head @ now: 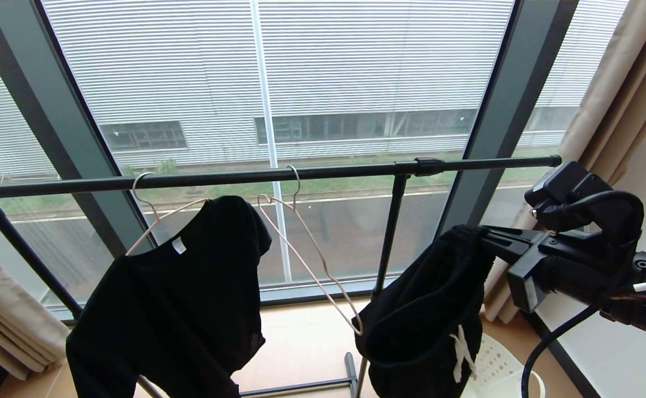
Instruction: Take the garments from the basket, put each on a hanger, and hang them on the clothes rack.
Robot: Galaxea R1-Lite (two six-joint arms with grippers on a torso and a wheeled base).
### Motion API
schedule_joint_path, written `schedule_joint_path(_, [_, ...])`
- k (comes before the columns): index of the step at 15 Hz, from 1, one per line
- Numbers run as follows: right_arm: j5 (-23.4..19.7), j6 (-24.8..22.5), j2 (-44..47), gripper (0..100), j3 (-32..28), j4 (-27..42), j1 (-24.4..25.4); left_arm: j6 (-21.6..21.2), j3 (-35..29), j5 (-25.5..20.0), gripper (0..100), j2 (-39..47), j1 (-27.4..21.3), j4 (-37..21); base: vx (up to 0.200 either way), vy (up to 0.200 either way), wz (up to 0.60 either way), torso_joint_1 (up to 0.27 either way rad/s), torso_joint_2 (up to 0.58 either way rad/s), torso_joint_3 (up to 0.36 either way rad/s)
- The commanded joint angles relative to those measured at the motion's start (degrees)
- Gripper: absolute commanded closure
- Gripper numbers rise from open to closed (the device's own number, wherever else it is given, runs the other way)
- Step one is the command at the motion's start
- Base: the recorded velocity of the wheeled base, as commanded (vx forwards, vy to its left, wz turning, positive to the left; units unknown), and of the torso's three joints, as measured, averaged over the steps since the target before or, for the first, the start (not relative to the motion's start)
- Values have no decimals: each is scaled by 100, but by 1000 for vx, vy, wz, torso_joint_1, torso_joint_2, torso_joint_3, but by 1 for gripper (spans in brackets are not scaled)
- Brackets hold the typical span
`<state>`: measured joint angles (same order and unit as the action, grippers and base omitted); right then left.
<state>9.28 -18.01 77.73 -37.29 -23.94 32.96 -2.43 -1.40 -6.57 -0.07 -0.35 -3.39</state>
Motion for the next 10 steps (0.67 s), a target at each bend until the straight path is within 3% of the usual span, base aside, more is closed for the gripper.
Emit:
schedule_joint_path(1, [-5,8,-3,100,-24,-23,-44,5,0,-2,0,7,9,5,0,0,0,0,0,0])
schedule_joint_path(3, [-5,-1,-3,100,-33,-23,-123,5,0,-2,0,7,9,5,0,0,0,0,0,0])
schedule_joint_path(10, [-5,-1,-12,100,-24,-23,-123,-4,8,-2,0,7,9,5,0,0,0,119,-253,-138])
